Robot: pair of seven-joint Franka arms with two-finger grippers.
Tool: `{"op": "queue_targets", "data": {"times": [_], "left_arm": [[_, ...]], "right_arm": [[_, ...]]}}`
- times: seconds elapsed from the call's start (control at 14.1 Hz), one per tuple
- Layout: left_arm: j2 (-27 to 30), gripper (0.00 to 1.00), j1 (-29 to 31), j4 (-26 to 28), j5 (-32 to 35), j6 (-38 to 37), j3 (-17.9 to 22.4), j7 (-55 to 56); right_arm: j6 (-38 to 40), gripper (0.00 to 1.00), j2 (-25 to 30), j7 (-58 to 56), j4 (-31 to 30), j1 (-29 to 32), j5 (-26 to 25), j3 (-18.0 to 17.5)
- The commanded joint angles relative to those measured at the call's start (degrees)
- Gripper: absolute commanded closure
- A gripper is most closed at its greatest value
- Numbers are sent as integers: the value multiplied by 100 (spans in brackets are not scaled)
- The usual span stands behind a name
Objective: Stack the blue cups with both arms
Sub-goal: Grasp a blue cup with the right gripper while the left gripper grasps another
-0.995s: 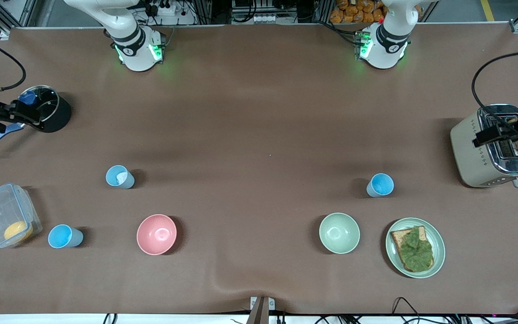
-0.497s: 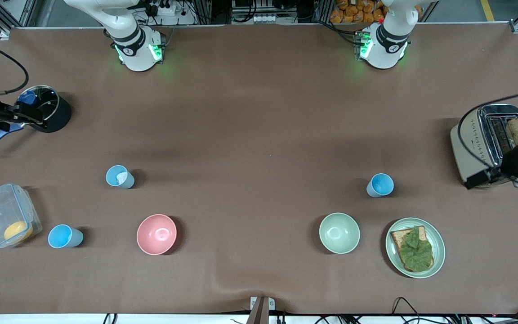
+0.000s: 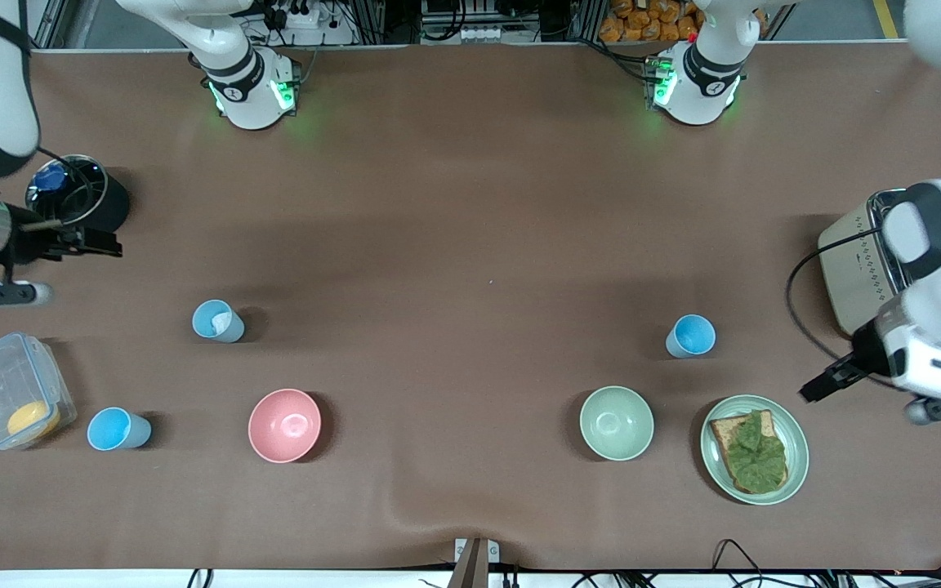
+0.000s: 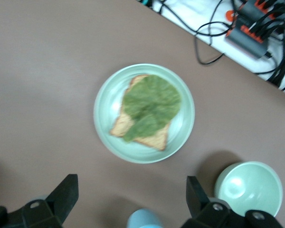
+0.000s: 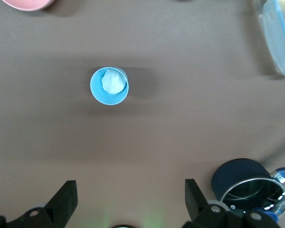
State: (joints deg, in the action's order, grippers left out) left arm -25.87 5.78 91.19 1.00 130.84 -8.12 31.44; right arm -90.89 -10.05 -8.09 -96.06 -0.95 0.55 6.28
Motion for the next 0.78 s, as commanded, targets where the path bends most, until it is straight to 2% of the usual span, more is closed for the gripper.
{"op": "queue_targets", "data": {"times": [0.0,0.21,0.43,0.57,0.71], "left_arm": [[-637,0,-357,-136,84,1080,38,921],[-981,0,-858,-119,295,2074,56,2370],[-920,0,-1201,74,602,2139,65,3252],[-763,0,-1290,398,943,1746,73,3395],[-351,0,-1264,698,1305,668,21,3316]], "right_arm": [[-427,0,-207,-70,-218,113,137,-30],[-1744,0,-330,-70,-982,86,383,-39],[-2441,0,-751,-70,-1143,25,630,-56],[-2722,0,-1111,-87,-1143,-54,665,-56],[-2863,0,-1393,-167,-1143,-72,718,-65]]}}
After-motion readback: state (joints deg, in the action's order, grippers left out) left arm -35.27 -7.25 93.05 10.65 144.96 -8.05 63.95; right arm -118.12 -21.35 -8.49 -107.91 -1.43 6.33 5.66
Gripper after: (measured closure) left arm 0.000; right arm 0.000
